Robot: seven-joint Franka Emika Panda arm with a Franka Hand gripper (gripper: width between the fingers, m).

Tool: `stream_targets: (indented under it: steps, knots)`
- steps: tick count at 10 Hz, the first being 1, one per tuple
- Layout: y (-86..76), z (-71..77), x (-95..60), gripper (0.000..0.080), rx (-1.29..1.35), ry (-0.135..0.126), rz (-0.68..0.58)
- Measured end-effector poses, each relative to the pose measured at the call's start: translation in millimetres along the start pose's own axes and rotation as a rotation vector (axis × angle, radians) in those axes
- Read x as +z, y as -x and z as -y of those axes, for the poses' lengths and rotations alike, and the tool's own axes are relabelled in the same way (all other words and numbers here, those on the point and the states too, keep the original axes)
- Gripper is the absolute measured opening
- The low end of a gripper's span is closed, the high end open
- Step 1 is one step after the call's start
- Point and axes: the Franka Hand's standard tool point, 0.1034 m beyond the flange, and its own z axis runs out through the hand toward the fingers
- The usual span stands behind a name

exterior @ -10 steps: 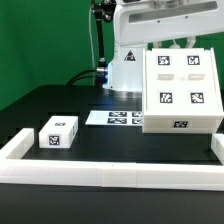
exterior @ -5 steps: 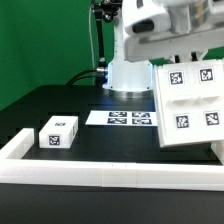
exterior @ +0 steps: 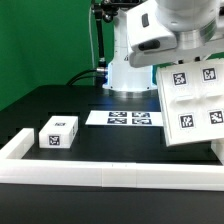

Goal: Assemble cabinet

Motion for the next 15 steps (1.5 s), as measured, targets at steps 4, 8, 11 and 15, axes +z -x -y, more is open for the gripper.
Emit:
stream_targets:
  steps: [4, 8, 11, 15]
  knots:
    - [14.2, -32.5, -3.3, 0.0222, 0.094, -0.019, 0.131]
    - [8.4, -31.9, -2.6, 0.0222, 0.089, -0.019, 0.141]
    - [-5.6, -29.4, -4.4, 0.0222, 0.152, -0.019, 0.149]
    - [-18.7, -17.9, -2.1, 0.0222, 0.141, -0.003, 0.15]
